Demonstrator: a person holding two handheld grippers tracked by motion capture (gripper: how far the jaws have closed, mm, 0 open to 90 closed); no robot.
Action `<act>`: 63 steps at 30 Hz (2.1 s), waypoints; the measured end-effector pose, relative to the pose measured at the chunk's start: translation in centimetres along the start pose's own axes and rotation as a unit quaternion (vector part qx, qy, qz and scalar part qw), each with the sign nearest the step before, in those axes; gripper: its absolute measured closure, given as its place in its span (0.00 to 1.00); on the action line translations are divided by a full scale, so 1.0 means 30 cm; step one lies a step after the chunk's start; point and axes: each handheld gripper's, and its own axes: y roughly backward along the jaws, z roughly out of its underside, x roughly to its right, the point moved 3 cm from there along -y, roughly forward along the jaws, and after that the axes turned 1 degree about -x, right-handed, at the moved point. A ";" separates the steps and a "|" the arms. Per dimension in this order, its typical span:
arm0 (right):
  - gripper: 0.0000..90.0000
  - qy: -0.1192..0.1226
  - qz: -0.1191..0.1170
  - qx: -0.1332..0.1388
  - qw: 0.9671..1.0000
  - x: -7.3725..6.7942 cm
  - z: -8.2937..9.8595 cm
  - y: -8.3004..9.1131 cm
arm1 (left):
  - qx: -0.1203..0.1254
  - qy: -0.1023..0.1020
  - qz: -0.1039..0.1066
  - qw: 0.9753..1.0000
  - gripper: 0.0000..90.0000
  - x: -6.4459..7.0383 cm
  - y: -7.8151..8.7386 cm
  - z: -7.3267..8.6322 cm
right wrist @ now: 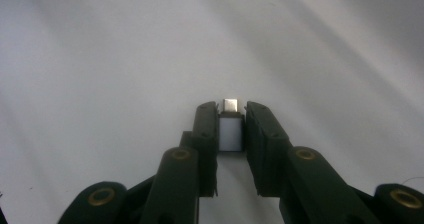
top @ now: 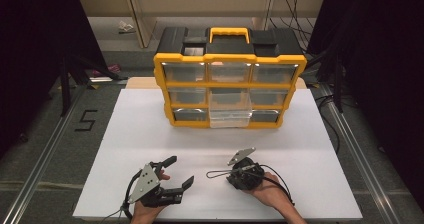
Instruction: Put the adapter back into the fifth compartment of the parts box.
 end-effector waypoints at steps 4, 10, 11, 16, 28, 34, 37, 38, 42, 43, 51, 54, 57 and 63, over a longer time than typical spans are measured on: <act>0.85 0.003 -0.004 0.002 1.000 -0.005 -0.002 0.004 | 0.000 -0.001 0.000 1.000 0.20 0.000 0.000 0.000; 0.85 0.002 0.005 0.032 0.999 -0.010 -0.019 0.042 | 0.000 -0.001 0.000 1.000 0.20 0.000 0.000 0.000; 0.85 0.004 0.005 0.040 0.999 -0.009 -0.022 0.047 | 0.001 -0.001 0.000 1.000 0.20 0.000 0.001 -0.001; 0.85 0.004 0.009 0.061 0.998 -0.016 -0.031 0.069 | 0.001 -0.001 0.000 1.000 0.20 0.000 0.001 -0.001; 0.84 0.009 0.010 0.080 0.997 -0.020 -0.038 0.086 | 0.001 -0.001 0.000 1.000 0.20 0.000 0.000 0.000; 0.84 0.011 0.010 0.093 0.996 -0.020 -0.044 0.103 | 0.001 -0.001 -0.001 1.000 0.20 -0.001 0.001 0.000; 0.84 0.009 0.011 0.100 0.995 -0.021 -0.047 0.112 | 0.001 -0.001 -0.001 1.000 0.21 0.000 0.001 -0.001; 0.84 0.011 0.012 0.103 0.995 -0.020 -0.048 0.118 | 0.001 -0.001 -0.001 1.000 0.21 0.000 0.001 -0.001; 0.84 0.012 0.010 0.106 0.994 -0.021 -0.050 0.124 | 0.001 -0.002 -0.001 1.000 0.21 0.000 0.001 -0.001; 0.84 0.012 0.011 0.109 0.994 -0.021 -0.051 0.126 | 0.001 -0.002 -0.001 1.000 0.21 0.000 0.001 -0.001; 0.84 0.013 0.012 0.117 0.993 -0.022 -0.053 0.139 | 0.001 -0.003 -0.001 1.000 0.21 0.000 0.001 -0.001; 0.85 0.012 0.014 0.120 0.993 -0.022 -0.055 0.146 | 0.001 -0.004 -0.001 1.000 0.21 0.000 0.001 -0.001; 0.84 0.012 0.014 0.123 0.992 -0.021 -0.056 0.151 | 0.002 -0.003 -0.002 1.000 0.21 0.001 0.002 -0.001; 0.85 0.013 0.015 0.131 0.991 -0.023 -0.061 0.165 | 0.002 -0.004 -0.002 1.000 0.21 0.001 0.001 -0.001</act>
